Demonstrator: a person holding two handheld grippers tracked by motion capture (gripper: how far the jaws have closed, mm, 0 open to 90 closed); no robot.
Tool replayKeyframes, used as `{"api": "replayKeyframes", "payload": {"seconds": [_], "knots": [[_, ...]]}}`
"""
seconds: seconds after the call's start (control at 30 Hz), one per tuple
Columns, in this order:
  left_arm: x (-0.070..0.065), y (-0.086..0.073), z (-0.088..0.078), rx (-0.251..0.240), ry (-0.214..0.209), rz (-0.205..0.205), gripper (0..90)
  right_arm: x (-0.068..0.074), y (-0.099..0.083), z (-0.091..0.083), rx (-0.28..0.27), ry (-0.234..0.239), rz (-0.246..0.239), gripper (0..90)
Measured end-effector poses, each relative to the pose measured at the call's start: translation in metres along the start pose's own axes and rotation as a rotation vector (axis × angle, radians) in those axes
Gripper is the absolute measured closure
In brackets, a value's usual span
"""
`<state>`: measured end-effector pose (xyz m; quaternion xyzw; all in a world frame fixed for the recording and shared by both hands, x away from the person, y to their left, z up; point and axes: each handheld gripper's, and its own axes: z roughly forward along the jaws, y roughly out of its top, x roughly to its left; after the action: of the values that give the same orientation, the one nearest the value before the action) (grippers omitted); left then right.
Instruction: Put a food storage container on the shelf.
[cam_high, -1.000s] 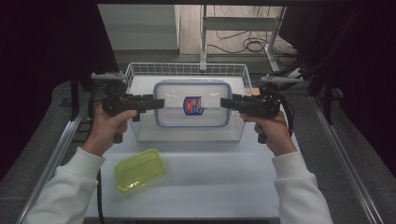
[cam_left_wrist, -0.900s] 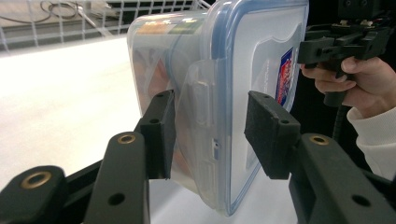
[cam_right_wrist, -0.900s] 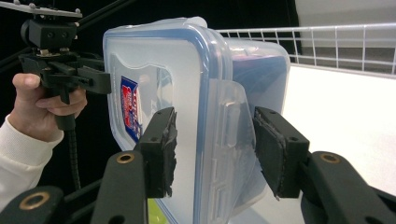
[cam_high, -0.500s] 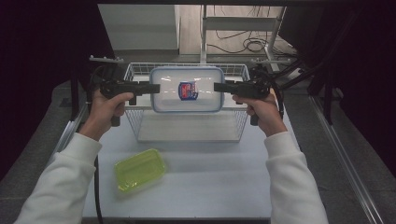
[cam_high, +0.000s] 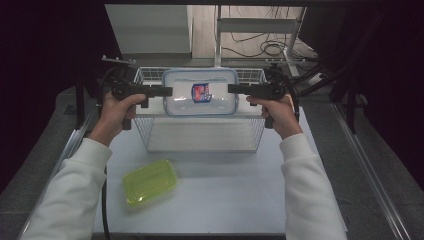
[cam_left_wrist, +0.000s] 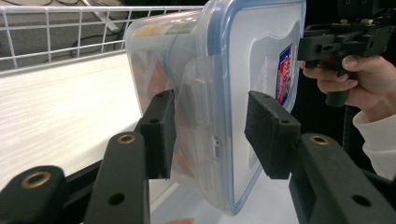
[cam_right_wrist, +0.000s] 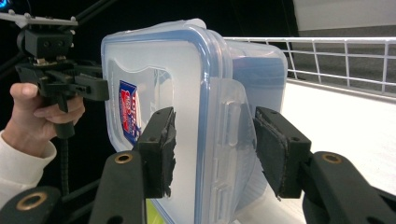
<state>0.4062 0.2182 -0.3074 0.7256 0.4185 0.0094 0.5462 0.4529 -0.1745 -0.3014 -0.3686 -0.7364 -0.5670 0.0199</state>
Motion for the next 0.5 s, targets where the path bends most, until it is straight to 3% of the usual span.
{"api": "replayKeyframes", "payload": {"seconds": [0.5], "knots": [[0.015, 0.01, 0.012, -0.006, 0.005, -0.088, 49.1, -0.006, 0.006, 0.009, -0.002, -0.051, 0.062, 47.6]]}}
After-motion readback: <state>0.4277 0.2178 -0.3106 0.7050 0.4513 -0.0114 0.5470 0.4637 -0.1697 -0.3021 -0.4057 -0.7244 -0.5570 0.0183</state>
